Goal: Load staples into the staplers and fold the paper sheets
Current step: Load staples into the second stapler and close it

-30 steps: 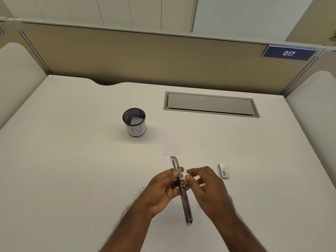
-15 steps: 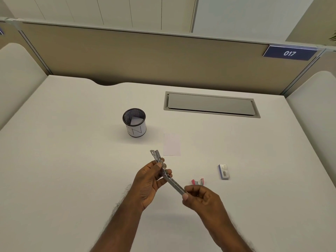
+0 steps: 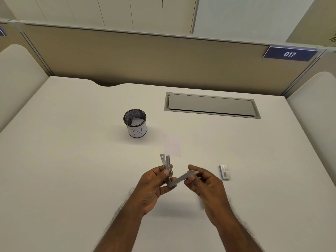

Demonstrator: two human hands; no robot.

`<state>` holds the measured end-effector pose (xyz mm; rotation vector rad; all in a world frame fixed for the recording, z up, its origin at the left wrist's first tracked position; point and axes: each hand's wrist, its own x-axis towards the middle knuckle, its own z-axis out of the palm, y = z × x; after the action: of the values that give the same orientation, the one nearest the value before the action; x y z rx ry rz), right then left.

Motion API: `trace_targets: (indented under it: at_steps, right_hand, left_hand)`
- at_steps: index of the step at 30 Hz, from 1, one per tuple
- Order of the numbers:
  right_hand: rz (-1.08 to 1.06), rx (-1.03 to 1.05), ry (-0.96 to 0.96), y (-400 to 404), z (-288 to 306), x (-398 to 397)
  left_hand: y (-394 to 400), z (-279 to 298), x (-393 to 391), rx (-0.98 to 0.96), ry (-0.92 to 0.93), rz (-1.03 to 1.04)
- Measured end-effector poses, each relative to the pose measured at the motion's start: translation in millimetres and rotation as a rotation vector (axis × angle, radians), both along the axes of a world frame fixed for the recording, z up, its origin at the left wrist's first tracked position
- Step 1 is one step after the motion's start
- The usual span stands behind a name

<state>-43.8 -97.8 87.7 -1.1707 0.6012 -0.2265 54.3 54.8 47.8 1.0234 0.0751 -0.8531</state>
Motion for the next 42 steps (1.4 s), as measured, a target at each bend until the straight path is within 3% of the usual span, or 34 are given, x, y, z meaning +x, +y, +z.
trace_targets:
  at_steps: [5, 21, 42]
  right_hand:
    - [0.121, -0.015, 0.016, 3.6, 0.5, 14.6]
    - [0.398, 0.097, 0.123, -1.7, -8.9, 17.8]
    - [0.357, 0.04, 0.158, -3.1, -22.8, 15.2]
  left_hand:
    - [-0.8, 3.3, -10.2, 0.049, -0.088, -0.12]
    - [1.8, 11.3, -11.6, 0.111, -0.167, -0.17]
    - [-1.4, 8.8, -14.4, 0.197, -0.242, -0.268]
